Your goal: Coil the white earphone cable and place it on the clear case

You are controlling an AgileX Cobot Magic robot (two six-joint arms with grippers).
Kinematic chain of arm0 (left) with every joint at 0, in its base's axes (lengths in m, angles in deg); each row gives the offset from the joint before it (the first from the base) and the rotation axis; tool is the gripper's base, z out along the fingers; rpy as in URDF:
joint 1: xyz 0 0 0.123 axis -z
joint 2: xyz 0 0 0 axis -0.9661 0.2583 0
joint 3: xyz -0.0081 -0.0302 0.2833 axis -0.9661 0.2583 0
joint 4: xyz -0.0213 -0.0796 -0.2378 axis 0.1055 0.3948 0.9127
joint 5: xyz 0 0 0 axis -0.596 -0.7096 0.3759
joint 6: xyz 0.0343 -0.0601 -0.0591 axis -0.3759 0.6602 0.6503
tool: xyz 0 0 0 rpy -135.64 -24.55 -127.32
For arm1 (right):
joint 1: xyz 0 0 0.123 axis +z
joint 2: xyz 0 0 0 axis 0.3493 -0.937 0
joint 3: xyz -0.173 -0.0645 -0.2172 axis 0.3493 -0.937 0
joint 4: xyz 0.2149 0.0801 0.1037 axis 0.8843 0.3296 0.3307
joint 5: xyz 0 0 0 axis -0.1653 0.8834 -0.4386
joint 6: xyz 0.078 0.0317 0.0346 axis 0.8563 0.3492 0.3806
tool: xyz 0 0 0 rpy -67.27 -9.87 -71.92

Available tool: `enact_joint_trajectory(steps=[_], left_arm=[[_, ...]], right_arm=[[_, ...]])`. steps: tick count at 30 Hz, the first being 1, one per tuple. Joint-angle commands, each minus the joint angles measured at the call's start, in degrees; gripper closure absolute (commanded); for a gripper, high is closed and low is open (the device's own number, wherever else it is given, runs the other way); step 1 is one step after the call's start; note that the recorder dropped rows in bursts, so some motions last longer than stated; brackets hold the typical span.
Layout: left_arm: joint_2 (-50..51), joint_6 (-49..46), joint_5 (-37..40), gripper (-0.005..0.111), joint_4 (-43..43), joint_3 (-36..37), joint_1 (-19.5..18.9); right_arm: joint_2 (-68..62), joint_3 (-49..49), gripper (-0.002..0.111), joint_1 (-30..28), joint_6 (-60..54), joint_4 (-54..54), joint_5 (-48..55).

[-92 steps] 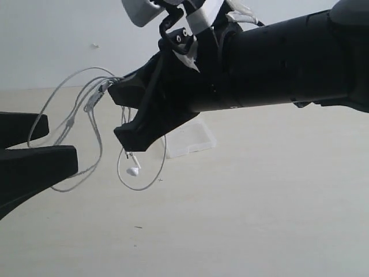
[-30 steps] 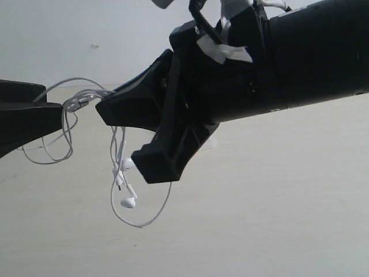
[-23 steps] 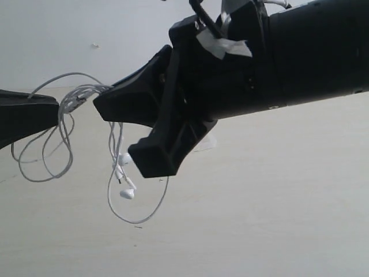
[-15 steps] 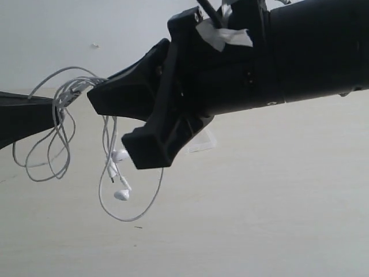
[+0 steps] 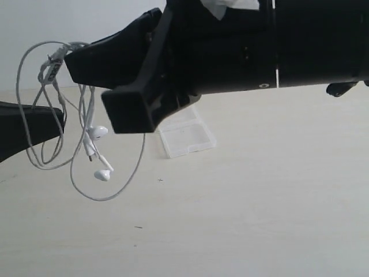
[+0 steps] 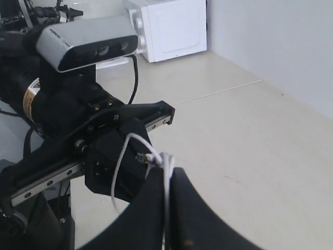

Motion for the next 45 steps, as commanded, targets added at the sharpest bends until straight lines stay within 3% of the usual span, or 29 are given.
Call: enact_joint_trajectory(steps=[1,9,31,37,41,45], left_arm=[[0.72,-0.60,-0.75,0.107,1.88,0.43,-0.06],[4.19,-2.85,-5.63,0.107,5.39,0.43,-0.06],[4.82,-3.98,-6.78,0.107,4.60,0.43,1.23],[4.82,-4.21,-6.22,0.107,-2.41,0.43,1.23],[4.82,-3.06,-4.63,0.107,-0.83,0.43,1.05],[4.71,-3.06,-3.57,0.092,1.13,0.43,1.05]], right_arm=[[0.33,-0.08,0.108,0.01,-3.94,5.46,1.24],[-1.22,-0.08,0.108,0.01,-6.43,9.15,2.54],[-3.50,-0.08,0.108,0.01,-12.73,13.64,3.69],[-2.69,-0.08,0.108,0.01,-12.63,13.64,2.70],[-1.92,-0.08,0.108,0.01,-12.40,13.64,2.13],[-1.92,-0.08,0.108,0.01,-11.66,13.34,1.73]])
